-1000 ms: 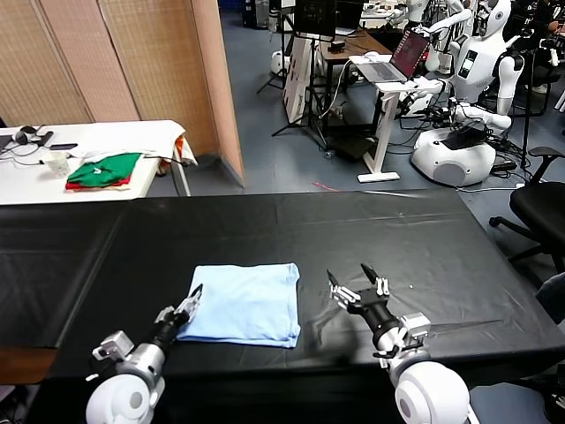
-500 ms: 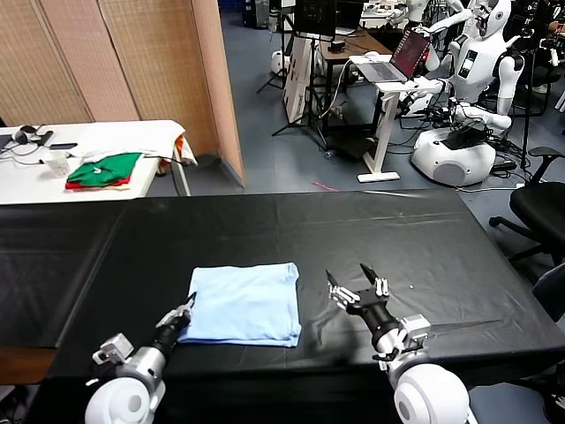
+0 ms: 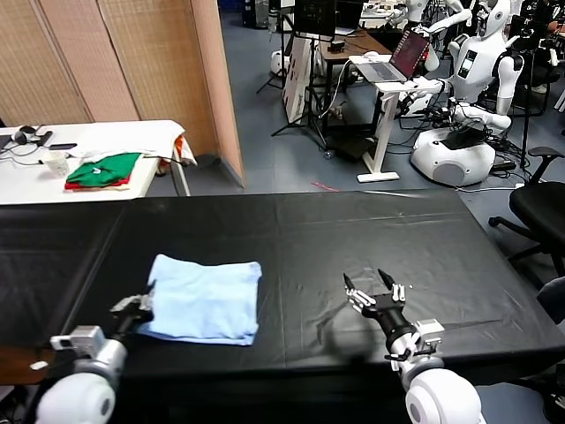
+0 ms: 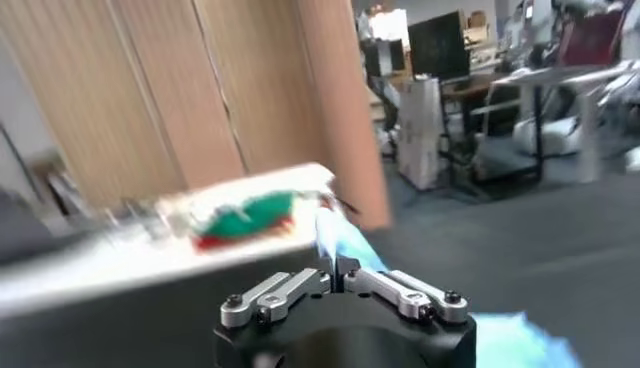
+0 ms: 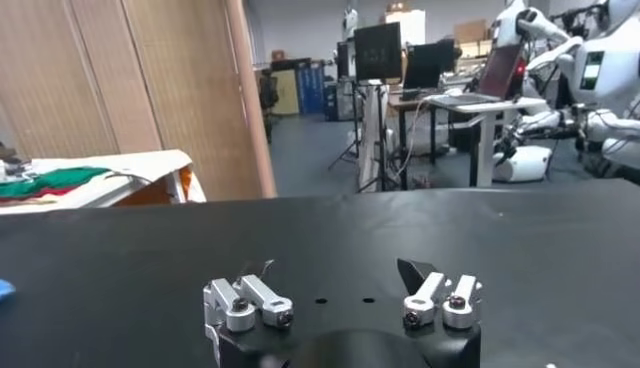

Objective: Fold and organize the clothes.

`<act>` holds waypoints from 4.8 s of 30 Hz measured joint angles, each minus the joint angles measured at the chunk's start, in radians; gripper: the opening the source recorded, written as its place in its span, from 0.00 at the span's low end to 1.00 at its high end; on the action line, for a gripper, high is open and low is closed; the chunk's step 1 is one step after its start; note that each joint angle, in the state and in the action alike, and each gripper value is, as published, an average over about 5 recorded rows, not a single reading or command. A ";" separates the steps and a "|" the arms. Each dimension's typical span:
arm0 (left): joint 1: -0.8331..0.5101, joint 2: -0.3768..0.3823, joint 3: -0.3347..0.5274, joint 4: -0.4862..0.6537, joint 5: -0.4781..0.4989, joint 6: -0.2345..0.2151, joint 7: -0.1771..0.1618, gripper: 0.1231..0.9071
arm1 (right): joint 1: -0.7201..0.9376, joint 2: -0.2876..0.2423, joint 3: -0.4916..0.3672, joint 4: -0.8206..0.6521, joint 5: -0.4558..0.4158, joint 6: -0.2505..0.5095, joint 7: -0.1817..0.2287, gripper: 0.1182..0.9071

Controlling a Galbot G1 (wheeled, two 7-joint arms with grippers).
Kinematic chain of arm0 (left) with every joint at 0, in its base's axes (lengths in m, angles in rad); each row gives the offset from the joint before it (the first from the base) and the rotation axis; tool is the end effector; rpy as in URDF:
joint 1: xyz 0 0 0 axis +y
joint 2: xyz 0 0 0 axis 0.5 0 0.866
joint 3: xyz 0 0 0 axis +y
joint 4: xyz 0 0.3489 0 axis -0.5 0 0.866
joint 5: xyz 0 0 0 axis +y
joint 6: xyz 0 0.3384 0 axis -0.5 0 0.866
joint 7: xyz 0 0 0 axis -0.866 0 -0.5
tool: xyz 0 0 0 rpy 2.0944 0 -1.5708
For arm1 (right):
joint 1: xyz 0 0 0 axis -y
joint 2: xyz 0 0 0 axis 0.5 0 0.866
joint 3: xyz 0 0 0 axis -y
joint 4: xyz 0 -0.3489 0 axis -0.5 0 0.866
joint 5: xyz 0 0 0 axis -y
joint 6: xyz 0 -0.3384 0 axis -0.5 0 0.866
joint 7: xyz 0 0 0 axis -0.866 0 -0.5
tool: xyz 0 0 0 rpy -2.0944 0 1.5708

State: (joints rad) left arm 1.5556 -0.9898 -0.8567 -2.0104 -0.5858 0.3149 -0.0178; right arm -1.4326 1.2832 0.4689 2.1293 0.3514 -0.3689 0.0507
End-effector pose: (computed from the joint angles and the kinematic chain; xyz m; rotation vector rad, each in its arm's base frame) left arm 0.1962 0.1962 -0.2425 0.0638 -2.8607 -0.1056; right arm 0.2027 -0.0331 -0.2625 0.2519 -2.8901 -0.1055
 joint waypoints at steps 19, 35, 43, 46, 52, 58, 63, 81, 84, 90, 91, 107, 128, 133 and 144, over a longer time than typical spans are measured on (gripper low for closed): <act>0.034 -0.003 0.009 -0.164 0.169 0.049 -0.085 0.05 | -0.019 0.024 -0.013 -0.015 -0.016 0.004 -0.001 1.00; -0.066 -0.312 0.455 -0.114 0.242 0.036 -0.094 0.05 | 0.006 -0.012 -0.080 -0.006 0.205 -0.128 0.011 1.00; -0.074 -0.289 0.453 -0.133 0.231 -0.042 -0.048 0.24 | 0.067 -0.042 -0.196 -0.026 0.415 -0.216 0.046 1.00; -0.076 -0.262 0.435 -0.132 0.236 -0.089 -0.041 0.48 | 0.099 -0.037 -0.253 -0.040 0.445 -0.217 0.062 1.00; -0.072 -0.203 0.381 -0.130 0.236 -0.113 -0.051 0.91 | 0.177 0.002 -0.373 -0.098 0.465 -0.215 0.092 1.00; -0.051 -0.182 0.335 -0.137 0.241 -0.120 -0.059 1.00 | 0.247 0.050 -0.461 -0.177 0.469 -0.210 0.098 1.00; -0.034 -0.184 0.307 -0.144 0.247 -0.130 -0.062 1.00 | 0.290 0.079 -0.494 -0.241 0.467 -0.207 0.103 0.99; -0.020 -0.188 0.278 -0.131 0.254 -0.154 -0.064 1.00 | 0.305 0.085 -0.425 -0.291 0.480 -0.237 0.104 0.03; -0.022 -0.189 0.278 -0.122 0.252 -0.158 -0.064 1.00 | 0.291 0.054 -0.367 -0.246 0.478 -0.283 0.112 0.03; -0.024 -0.191 0.278 -0.114 0.246 -0.159 -0.064 1.00 | 0.299 -0.030 -0.244 -0.200 0.458 -0.354 0.089 0.03; -0.023 -0.192 0.278 -0.114 0.246 -0.159 -0.064 1.00 | 0.302 -0.044 -0.228 -0.197 0.453 -0.360 0.080 0.03; 0.008 -0.181 0.282 -0.138 0.168 -0.158 -0.115 1.00 | 0.219 -0.157 -0.109 -0.076 0.347 -0.368 0.075 0.87; 0.160 -0.154 0.254 -0.238 0.114 -0.117 -0.165 1.00 | -0.213 -0.112 0.019 0.109 -0.039 0.170 0.090 1.00; 0.209 -0.155 0.251 -0.265 0.103 -0.096 -0.174 1.00 | -0.333 -0.087 0.026 0.129 -0.127 0.320 0.149 1.00; 0.261 -0.173 0.255 -0.291 0.110 -0.070 -0.176 1.00 | -0.532 -0.056 0.034 0.169 -0.157 0.417 0.230 1.00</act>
State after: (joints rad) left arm 1.8168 -1.1629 -0.6014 -2.3011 -0.4758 0.2454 -0.1934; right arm -1.9642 1.2274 0.5027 2.2986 0.1941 0.0479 0.2805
